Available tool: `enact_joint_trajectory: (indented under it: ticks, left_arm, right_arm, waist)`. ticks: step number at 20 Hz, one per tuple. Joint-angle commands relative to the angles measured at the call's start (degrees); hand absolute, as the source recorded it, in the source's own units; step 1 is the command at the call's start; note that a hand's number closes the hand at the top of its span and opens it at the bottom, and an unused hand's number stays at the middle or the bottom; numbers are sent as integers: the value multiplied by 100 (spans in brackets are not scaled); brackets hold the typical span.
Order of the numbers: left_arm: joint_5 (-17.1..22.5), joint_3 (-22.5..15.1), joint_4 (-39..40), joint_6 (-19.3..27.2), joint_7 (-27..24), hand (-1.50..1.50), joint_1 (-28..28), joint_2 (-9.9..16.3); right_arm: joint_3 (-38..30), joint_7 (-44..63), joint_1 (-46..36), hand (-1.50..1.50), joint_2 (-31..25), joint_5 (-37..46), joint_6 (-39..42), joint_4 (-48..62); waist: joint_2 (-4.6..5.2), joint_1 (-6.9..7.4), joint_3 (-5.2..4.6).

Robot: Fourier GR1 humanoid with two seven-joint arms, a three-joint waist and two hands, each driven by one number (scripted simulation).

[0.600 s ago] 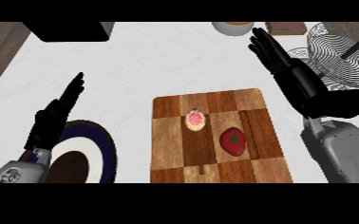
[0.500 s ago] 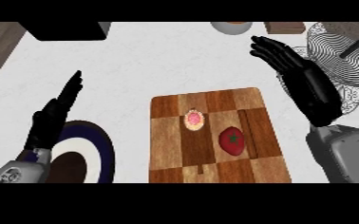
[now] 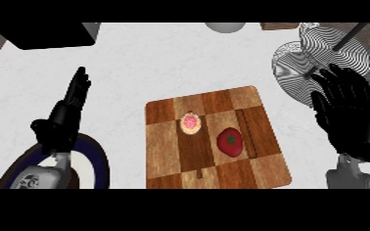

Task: Pick the tomato from the cutting board and place it in the tiered basket

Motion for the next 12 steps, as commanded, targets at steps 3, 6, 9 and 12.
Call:
enact_joint_trajectory:
  ticks: [3,6,9,12]
  left_arm:
    - [-158,-264,71,177,-92,0,-98,-434]
    - [-241,-397,-162,268,-51,0,144,-529]
    - [-316,-279,-117,322,132,0,-156,-422]
    - [-361,-350,-127,372,109,0,-118,-495]
  right_arm:
    - [325,-813,2177,-150,425,-588,1470,-1334]
    - [318,-895,3318,-150,-5,-246,1920,-2108]
    - [-206,-588,3549,-150,-934,509,1869,-2272]
    - [-391,-63,3897,-150,-1671,1475,1695,-2925]
  waist:
    - [52,157,-53]
    - [37,168,-58]
    - [48,128,-68]
    - [47,110,-98]
